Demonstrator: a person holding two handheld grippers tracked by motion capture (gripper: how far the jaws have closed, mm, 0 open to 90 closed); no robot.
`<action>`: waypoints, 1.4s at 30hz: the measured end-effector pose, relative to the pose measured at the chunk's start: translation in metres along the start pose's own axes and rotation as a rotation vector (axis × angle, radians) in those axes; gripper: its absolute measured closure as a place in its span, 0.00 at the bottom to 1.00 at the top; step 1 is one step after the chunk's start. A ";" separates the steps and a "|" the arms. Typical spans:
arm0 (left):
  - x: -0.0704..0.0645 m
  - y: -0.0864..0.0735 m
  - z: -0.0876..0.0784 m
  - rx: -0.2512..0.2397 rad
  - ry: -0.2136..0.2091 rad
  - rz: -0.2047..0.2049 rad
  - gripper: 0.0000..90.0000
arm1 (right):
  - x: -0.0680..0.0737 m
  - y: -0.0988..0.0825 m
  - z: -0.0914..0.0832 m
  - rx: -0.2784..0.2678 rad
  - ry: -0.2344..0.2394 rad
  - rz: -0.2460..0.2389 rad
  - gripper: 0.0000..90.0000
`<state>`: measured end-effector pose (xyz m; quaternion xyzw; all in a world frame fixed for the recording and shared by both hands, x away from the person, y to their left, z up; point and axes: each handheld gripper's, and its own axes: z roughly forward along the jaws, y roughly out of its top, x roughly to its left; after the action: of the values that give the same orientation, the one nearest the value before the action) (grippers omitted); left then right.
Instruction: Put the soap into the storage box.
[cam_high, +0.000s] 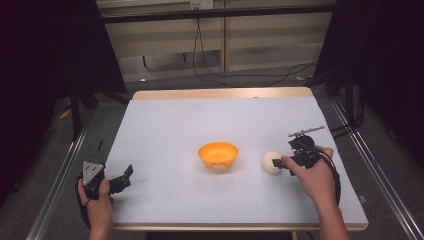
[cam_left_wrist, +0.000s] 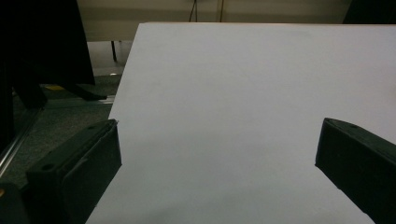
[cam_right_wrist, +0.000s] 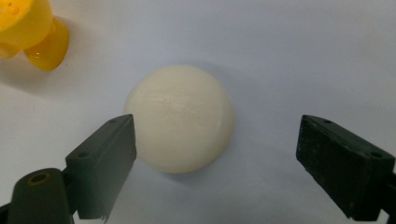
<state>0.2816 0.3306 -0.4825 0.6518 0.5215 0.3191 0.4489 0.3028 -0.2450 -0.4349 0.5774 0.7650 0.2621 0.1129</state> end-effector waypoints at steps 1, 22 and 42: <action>0.000 0.000 0.000 0.000 0.003 0.000 0.00 | 0.000 0.000 0.000 0.000 0.000 0.000 0.15; 0.001 0.000 0.000 0.005 -0.001 -0.006 0.00 | 0.017 0.013 0.020 0.079 0.014 0.029 0.21; 0.001 0.000 0.001 0.006 -0.005 -0.010 0.00 | 0.018 0.011 0.035 0.116 0.029 -0.113 0.25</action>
<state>0.2826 0.3311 -0.4826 0.6514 0.5246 0.3133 0.4498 0.3231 -0.2161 -0.4563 0.5352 0.8117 0.2186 0.0828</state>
